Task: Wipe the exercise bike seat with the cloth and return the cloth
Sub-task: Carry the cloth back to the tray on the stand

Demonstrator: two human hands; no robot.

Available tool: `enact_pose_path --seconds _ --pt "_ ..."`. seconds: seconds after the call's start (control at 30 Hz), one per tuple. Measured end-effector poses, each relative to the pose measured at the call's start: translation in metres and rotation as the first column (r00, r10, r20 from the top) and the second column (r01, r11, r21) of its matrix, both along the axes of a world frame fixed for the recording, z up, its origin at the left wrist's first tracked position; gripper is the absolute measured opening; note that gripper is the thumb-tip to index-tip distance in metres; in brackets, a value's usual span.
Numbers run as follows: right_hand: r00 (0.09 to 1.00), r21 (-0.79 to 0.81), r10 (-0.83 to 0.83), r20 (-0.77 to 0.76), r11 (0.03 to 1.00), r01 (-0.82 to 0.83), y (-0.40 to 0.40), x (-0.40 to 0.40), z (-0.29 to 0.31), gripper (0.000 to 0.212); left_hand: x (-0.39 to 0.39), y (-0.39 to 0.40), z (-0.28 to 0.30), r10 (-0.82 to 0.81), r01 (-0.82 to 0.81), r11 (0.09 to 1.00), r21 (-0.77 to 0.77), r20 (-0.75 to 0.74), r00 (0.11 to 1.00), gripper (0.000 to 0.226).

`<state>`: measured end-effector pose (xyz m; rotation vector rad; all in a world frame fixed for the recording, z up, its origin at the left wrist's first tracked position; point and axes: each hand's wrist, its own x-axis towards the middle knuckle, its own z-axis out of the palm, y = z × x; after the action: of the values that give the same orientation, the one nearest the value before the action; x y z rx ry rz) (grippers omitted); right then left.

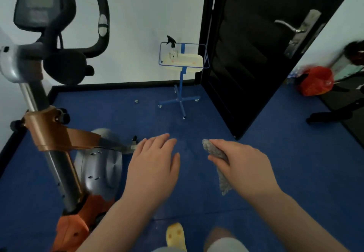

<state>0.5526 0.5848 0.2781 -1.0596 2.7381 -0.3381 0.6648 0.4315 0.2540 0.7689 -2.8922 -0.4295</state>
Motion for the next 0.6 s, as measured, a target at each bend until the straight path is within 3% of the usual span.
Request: enact_pose_path --seconds 0.3,0.6 --pt "0.998 -0.002 -0.028 0.049 1.0 0.028 -0.049 -0.112 0.003 0.026 -0.101 -0.047 0.0 -0.011 0.01 1.0 0.01 0.043 0.999 0.041" --pt "0.994 -0.005 0.082 0.066 0.997 -0.082 -0.095 -0.259 -0.006 0.027 -0.239 -0.084 0.001 0.055 -0.053 0.998 -0.041 0.039 0.998 0.034"
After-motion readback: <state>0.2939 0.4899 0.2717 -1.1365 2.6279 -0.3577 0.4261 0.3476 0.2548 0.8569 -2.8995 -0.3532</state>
